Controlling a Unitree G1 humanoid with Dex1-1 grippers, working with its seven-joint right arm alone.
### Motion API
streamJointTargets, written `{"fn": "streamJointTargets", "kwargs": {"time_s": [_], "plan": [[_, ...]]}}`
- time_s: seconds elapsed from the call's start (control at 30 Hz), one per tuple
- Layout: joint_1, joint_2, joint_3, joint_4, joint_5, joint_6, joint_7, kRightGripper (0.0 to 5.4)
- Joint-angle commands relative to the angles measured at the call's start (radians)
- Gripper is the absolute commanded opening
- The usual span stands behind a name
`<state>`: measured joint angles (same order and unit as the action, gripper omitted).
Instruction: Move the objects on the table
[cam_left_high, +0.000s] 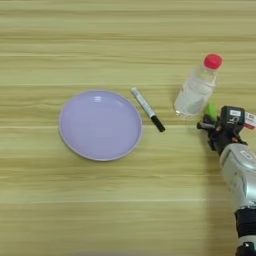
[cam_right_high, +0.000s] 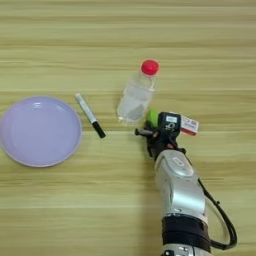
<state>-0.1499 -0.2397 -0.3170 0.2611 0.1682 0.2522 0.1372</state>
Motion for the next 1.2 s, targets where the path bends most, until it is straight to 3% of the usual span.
{"fn": "streamJointTargets", "kwargs": {"time_s": [0.03, 1.03, 1.07, 1.2], "plan": [[-0.068, -0.047, -0.003, -0.026, -0.005, -0.032, -0.003, 0.76], [-0.058, -0.056, -0.002, -0.029, -0.003, -0.036, 0.0, 0.76], [-0.056, -0.056, -0.001, -0.033, -0.004, -0.035, 0.001, 1.12], [-0.049, -0.055, 0.004, -0.051, -0.006, -0.032, 0.001, 1.56]]}}
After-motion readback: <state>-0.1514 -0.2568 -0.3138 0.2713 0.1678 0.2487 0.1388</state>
